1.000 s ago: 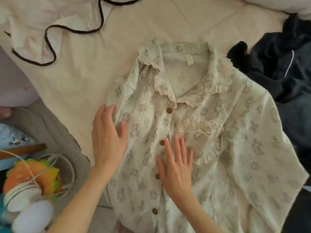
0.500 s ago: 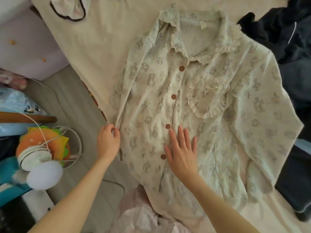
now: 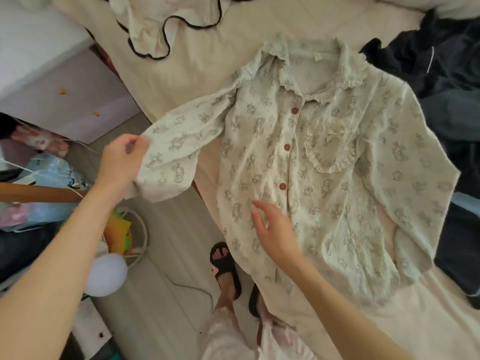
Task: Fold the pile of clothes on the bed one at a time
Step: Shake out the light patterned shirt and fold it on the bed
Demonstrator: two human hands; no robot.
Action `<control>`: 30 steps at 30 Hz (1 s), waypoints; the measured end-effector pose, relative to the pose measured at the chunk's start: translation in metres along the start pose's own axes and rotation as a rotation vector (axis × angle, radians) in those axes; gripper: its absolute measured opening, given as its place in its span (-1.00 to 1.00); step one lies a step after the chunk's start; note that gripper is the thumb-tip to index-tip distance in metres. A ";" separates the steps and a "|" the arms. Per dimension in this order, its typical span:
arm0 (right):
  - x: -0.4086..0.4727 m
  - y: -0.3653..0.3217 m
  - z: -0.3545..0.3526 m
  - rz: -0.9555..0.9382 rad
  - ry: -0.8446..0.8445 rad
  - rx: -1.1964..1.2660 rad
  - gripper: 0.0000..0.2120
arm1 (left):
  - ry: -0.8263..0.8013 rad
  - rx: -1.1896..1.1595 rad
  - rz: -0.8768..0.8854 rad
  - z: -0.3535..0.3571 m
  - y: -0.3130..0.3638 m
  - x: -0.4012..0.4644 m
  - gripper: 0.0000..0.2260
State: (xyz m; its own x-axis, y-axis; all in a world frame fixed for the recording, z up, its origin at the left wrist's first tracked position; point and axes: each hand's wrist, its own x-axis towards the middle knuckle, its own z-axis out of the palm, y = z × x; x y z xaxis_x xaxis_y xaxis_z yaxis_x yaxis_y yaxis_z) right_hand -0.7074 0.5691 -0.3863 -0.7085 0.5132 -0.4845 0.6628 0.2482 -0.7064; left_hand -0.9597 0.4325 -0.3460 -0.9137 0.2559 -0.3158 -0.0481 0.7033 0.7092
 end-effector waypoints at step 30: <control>0.179 -0.210 0.085 -0.056 -0.112 0.199 -0.42 | -0.014 0.118 0.142 -0.123 -0.001 0.091 -0.88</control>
State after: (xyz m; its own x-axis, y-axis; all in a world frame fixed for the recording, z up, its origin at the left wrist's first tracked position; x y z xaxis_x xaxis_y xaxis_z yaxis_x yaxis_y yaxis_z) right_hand -0.9937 0.5395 -0.3687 -0.7725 0.4060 -0.4884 0.5691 0.1011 -0.8160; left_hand -1.0920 0.3736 -0.2978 -0.9023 0.3666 -0.2270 0.1293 0.7323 0.6686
